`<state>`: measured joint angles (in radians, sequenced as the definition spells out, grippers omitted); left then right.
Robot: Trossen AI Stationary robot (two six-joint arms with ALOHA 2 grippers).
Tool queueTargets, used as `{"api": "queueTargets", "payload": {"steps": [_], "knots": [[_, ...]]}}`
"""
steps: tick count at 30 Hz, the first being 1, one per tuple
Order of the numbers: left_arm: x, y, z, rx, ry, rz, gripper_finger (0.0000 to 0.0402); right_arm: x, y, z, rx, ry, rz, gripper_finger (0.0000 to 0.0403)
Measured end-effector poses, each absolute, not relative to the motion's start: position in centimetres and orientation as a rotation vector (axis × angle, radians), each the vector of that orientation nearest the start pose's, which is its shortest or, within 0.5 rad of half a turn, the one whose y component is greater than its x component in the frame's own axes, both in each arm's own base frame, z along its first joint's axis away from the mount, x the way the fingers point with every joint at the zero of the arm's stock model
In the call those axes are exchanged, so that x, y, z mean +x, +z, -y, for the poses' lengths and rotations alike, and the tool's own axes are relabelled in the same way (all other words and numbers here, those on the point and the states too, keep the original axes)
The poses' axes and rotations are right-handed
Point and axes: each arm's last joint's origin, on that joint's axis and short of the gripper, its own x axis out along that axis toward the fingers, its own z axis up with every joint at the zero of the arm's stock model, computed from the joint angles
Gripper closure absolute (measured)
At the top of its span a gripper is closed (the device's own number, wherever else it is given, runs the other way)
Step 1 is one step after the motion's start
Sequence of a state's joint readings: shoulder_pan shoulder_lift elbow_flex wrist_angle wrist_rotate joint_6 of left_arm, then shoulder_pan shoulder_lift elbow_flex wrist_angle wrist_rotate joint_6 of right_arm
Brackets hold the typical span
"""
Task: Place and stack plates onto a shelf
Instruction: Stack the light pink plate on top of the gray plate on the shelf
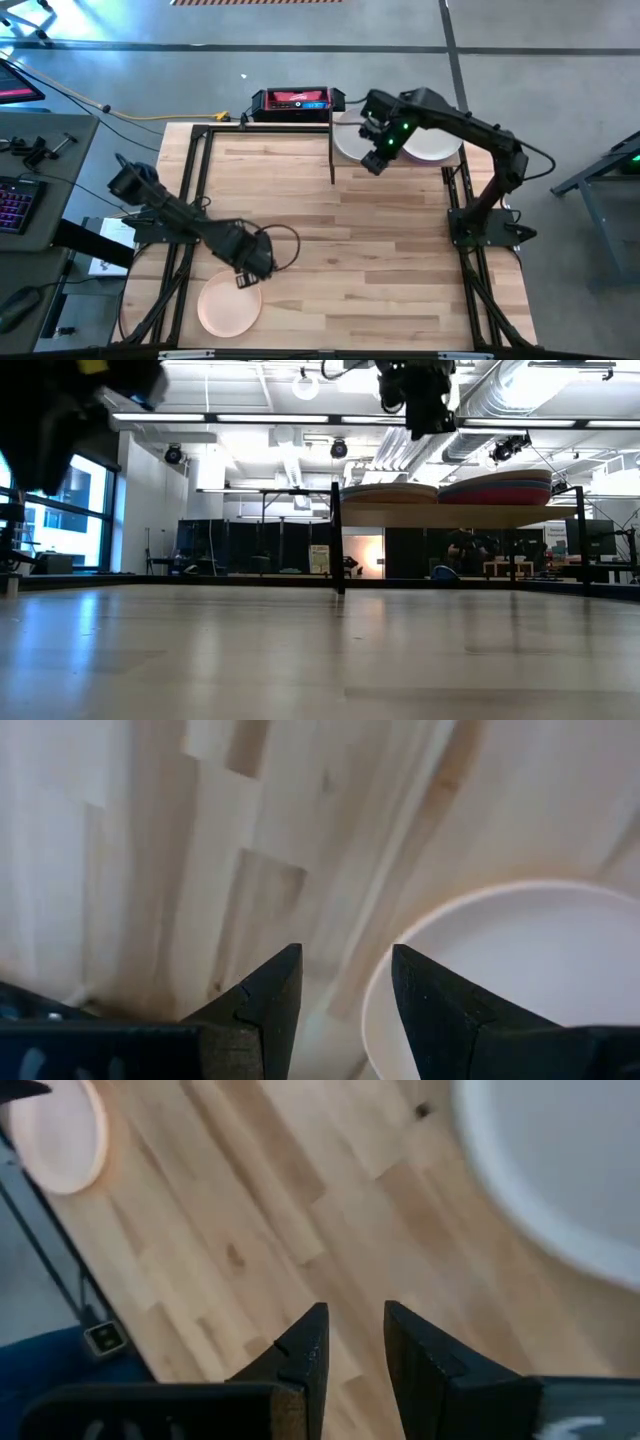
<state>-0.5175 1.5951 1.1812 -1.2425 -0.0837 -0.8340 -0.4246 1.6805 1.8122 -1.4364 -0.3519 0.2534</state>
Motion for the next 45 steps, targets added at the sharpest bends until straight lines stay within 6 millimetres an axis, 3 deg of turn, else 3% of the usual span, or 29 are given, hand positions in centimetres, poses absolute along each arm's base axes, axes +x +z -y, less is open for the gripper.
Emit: {"api": "queueTargets", "payload": {"steps": [13,26,36,45], "knots": [[20.6,21.0,16.1,-0.080,0.260,-1.597,0.0254,30.7,36.7,4.3,0.754,-0.171,-1.275,0.0324],[18.7,17.5,15.8,-0.014,0.246,-1.635,0.0254,32.0,37.0,-2.2,0.734,-0.106,-1.229,0.0324],[18.7,16.7,15.9,-0.013,0.169,-1.620,0.0254,31.9,37.0,-4.5,0.710,-0.119,-1.230,0.0324],[18.8,16.3,15.9,0.060,0.117,-1.639,0.0254,31.9,37.0,-4.7,0.697,-0.123,-1.226,0.0324]]}}
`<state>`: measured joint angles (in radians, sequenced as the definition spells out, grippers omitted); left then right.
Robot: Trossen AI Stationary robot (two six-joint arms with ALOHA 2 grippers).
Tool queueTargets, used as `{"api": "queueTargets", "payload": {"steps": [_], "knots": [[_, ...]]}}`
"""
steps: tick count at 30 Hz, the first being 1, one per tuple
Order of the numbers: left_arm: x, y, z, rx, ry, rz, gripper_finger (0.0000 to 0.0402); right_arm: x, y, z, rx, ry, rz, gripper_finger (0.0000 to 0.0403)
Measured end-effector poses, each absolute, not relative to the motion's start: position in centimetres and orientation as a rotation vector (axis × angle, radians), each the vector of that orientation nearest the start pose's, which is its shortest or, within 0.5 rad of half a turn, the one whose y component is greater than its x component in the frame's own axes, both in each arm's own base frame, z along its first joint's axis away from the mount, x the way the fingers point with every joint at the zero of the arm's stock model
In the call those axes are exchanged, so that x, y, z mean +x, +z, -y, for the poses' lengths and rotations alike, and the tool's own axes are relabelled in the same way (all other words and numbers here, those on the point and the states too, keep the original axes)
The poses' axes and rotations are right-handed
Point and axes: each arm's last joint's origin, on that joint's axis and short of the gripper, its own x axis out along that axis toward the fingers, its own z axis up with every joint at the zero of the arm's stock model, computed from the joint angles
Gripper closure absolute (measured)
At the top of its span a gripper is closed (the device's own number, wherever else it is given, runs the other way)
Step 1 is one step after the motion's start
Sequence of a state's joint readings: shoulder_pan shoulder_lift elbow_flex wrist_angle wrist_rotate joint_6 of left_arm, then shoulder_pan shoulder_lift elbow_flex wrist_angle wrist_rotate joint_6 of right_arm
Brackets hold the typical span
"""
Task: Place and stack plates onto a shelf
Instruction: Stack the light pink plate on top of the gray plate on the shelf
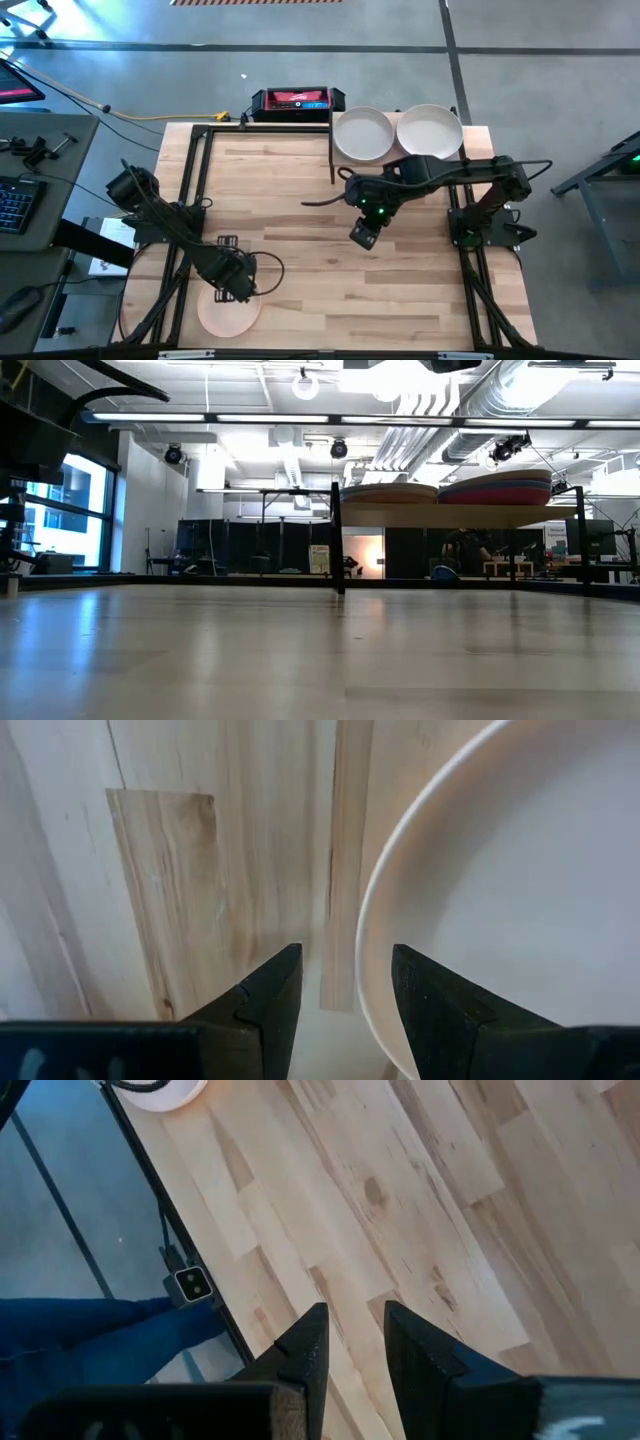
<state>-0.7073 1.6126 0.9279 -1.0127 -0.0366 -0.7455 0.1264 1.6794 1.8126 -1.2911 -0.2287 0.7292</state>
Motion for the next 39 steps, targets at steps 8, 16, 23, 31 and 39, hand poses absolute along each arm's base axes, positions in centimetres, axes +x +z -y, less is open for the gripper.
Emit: {"api": "queueTargets", "payload": {"steps": [8,16,23,31,39], "knots": [[19.5,14.7,16.0,0.097,0.129,-1.677,0.0254,31.9,37.0,-4.7,0.697,-0.123,-1.224,0.0324],[19.9,13.9,16.2,0.102,0.121,-1.678,0.0254,31.9,37.0,-4.7,0.697,-0.123,-1.225,0.0324],[20.5,13.7,16.1,0.071,0.114,-1.659,0.0260,31.9,37.0,-4.7,0.697,-0.122,-1.225,0.0324],[20.6,13.7,16.1,0.064,0.118,-1.655,0.0342,31.9,37.0,-4.7,0.699,-0.120,-1.226,0.0324],[20.5,13.9,16.0,0.048,0.139,-1.651,0.0389,31.9,37.0,-4.7,0.701,-0.122,-1.226,0.0324]]}}
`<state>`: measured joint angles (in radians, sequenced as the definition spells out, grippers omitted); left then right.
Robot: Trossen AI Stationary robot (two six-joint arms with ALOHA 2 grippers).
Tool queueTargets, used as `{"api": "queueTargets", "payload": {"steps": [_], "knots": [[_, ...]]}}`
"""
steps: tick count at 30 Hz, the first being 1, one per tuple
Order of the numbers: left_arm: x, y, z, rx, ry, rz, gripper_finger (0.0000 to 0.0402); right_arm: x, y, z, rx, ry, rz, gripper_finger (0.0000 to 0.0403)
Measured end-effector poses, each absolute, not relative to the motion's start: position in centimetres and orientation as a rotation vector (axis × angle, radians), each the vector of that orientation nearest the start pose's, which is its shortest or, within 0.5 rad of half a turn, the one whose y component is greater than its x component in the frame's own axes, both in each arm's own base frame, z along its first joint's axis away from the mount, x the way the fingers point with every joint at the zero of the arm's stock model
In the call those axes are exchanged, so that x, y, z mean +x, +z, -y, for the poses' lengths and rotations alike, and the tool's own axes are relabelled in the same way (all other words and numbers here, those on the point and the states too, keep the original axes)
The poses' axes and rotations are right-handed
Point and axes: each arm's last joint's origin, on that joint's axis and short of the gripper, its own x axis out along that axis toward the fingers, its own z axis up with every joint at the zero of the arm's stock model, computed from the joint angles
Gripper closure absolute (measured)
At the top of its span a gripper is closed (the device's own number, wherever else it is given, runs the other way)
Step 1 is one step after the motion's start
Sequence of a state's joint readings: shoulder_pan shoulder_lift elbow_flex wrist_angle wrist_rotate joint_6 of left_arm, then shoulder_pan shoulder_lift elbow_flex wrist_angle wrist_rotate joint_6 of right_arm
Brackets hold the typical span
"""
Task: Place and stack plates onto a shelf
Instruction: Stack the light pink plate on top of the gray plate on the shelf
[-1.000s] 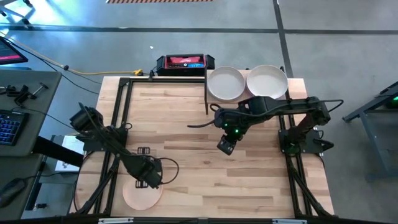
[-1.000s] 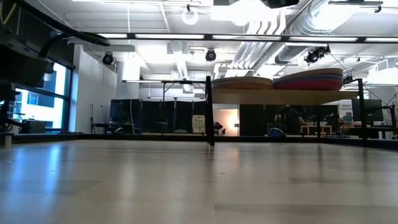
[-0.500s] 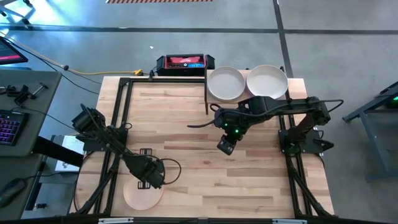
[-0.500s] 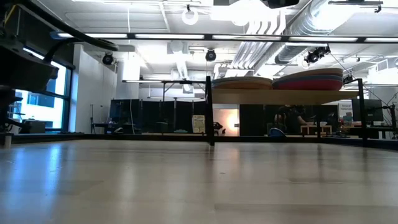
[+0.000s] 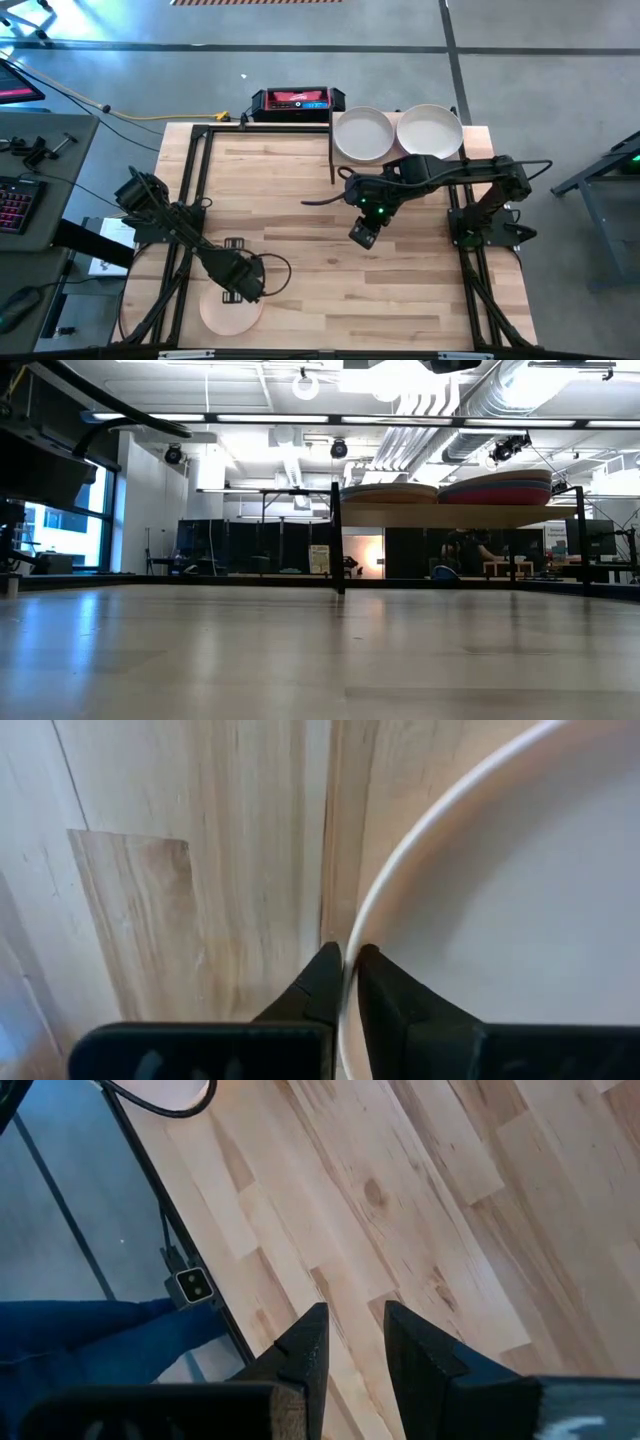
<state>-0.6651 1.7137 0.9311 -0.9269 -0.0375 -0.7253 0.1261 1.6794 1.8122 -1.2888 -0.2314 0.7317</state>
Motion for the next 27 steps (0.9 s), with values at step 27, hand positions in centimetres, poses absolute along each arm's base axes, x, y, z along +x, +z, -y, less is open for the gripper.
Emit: {"api": "queueTargets", "payload": {"steps": [27], "knots": [[21.3,20.4,13.9,-0.257,0.166,-1.430,0.0401,31.8,36.9,-5.2,0.703,-0.207,-1.212,0.0324]]}}
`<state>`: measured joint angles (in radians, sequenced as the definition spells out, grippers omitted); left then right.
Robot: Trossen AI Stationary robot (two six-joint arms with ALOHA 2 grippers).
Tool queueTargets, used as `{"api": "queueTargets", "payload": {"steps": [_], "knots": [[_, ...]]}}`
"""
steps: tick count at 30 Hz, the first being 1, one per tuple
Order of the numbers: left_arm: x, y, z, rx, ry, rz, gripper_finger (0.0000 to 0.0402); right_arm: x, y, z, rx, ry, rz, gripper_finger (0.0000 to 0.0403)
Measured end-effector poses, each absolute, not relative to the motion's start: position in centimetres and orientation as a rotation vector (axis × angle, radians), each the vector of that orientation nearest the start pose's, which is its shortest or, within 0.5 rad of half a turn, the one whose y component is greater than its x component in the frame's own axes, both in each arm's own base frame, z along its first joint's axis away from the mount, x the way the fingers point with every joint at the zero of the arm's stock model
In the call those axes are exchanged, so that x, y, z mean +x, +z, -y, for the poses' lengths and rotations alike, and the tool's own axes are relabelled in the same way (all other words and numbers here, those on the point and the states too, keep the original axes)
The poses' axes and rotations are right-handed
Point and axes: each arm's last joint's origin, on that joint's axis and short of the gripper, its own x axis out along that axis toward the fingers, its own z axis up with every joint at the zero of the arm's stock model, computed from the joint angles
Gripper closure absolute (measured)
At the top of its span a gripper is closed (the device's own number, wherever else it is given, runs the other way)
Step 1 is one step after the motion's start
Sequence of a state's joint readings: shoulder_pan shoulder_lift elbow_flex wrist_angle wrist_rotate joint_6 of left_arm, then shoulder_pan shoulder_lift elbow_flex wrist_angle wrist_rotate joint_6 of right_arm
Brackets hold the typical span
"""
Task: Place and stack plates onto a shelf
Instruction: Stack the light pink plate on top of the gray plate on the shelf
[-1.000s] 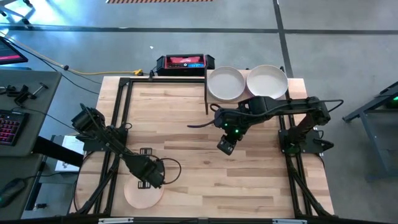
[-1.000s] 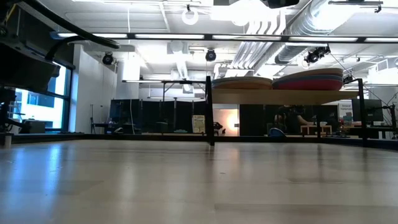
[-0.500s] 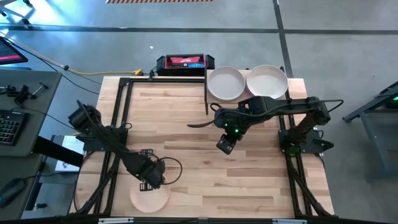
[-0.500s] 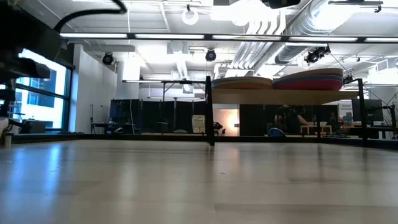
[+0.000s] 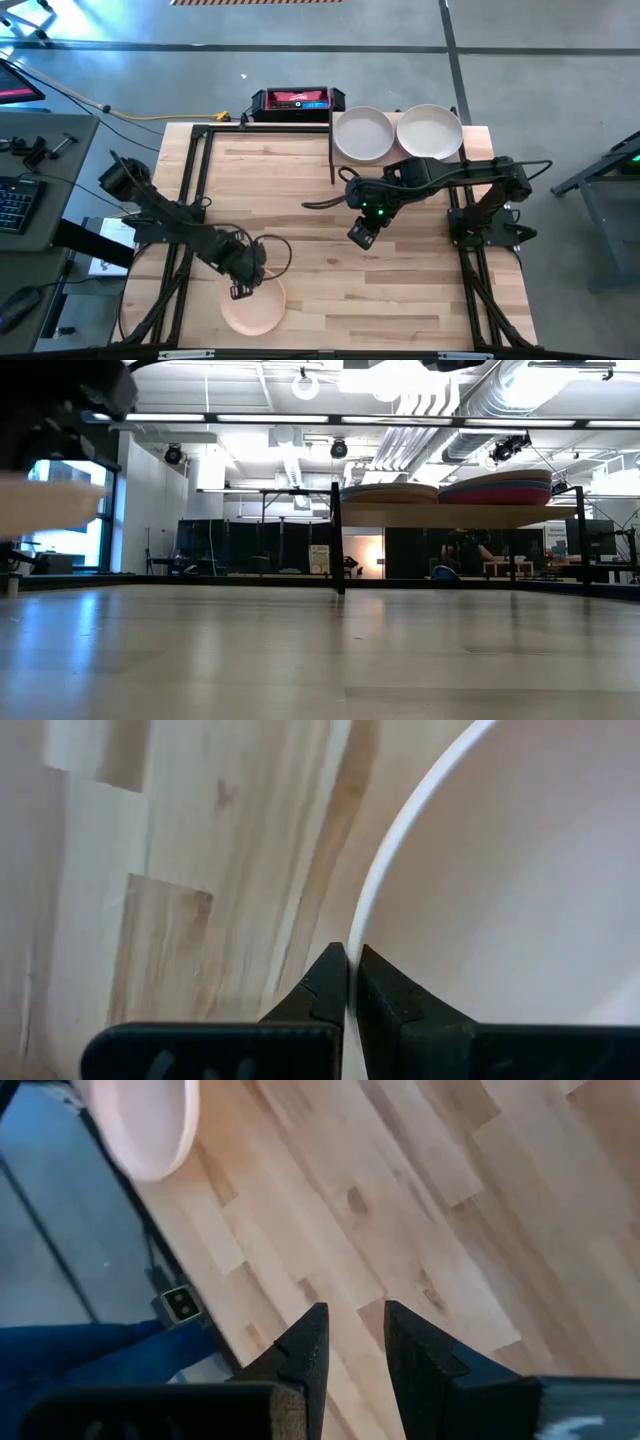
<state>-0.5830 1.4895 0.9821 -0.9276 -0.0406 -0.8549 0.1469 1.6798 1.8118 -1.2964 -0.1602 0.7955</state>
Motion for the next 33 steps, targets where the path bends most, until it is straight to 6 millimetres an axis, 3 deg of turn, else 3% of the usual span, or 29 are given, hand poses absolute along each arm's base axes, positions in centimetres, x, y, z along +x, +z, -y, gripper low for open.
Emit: {"api": "queueTargets", "payload": {"steps": [14,20,25,33], "knots": [[21.8,23.8,9.5,-0.511,0.313,-1.262,0.0402,31.7,36.8,-5.5,0.639,-0.236,-1.197,0.0321],[22.5,23.8,7.8,-0.539,0.370,-1.234,0.0402,31.8,36.8,-5.2,0.588,-0.241,-1.177,0.0282],[23.1,23.9,5.9,-0.582,0.450,-1.202,0.0402,32.0,36.8,-4.1,0.529,-0.367,-1.117,0.0253],[23.9,24.0,3.4,-0.637,0.577,-1.110,0.0402,33.9,35.2,-2.7,0.488,-0.464,-1.102,0.0246]]}}
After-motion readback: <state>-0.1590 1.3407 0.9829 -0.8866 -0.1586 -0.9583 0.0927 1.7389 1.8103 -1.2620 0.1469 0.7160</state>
